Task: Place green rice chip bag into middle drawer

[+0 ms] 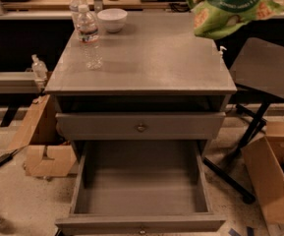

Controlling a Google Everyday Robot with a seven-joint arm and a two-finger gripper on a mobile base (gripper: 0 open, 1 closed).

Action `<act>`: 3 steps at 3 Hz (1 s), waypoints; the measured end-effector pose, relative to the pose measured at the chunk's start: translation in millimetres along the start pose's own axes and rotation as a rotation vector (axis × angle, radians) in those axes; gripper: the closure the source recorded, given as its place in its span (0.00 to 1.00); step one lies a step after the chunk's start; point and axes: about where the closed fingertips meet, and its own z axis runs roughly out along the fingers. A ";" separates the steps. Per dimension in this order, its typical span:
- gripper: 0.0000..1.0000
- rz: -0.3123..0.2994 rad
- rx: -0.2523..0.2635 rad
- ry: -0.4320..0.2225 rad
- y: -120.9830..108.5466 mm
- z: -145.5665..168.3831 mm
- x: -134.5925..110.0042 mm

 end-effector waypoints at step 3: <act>1.00 0.126 0.001 -0.047 -20.3 -10.8 45.8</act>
Offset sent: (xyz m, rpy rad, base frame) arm -0.0263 -0.0320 -0.0002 0.0766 -0.0338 -0.0646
